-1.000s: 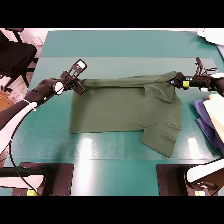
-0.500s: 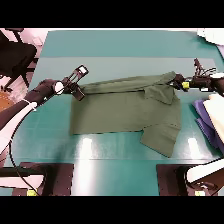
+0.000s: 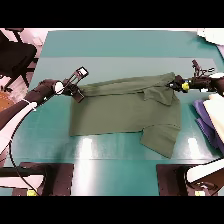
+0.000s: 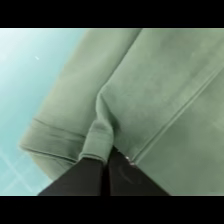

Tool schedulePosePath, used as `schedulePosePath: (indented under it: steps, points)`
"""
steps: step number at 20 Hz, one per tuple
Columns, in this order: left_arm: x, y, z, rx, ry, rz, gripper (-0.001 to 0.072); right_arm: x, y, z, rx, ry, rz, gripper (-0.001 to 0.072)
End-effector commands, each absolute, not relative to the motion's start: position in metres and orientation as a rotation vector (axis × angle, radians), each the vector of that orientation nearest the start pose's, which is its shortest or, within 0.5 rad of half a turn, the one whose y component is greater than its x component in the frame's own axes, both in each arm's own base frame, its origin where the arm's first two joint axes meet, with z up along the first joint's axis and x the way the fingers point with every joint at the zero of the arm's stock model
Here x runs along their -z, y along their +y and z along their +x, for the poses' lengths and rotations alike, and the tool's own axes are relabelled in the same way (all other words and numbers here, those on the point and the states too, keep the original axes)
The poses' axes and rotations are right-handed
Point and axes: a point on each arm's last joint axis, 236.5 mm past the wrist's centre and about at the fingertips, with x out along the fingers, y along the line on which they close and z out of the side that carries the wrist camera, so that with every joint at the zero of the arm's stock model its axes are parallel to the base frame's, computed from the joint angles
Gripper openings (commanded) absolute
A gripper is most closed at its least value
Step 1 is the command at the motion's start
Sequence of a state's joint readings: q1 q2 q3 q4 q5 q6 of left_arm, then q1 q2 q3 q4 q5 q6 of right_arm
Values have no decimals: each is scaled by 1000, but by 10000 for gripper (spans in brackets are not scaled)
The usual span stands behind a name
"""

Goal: Fold the shirts.

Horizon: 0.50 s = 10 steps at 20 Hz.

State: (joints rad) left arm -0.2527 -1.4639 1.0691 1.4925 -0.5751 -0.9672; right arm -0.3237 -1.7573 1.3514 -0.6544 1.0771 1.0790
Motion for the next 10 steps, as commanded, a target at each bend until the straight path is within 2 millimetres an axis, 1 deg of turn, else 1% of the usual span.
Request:
schedulePosePath:
  steps: [1, 2, 3, 4, 5, 7, 9, 10]
  points:
    - [58, -126, 440, 555, 965, 593, 24, 48, 11, 489, -374, 1115, 724, 19]
    - [60, -125, 436, 560, 985, 592, 24, 48, 11, 489, -374, 1115, 724, 20]
    - [61, -125, 434, 562, 995, 590, 51, 48, 11, 489, -374, 1115, 724, 20]
    - [61, -125, 434, 553, 997, 572, 358, 48, 12, 489, -376, 1115, 723, 19]
    - [59, -125, 437, 531, 992, 541, 542, 48, 15, 488, -382, 1118, 719, 20]
    - [54, -127, 441, 517, 985, 518, 540, 48, 16, 488, -383, 1120, 721, 20]
    - [44, -128, 448, 512, 965, 516, 541, 47, 18, 485, -395, 1130, 723, 28]
    - [37, -129, 452, 503, 955, 505, 541, 47, 19, 483, -404, 1137, 725, 112]
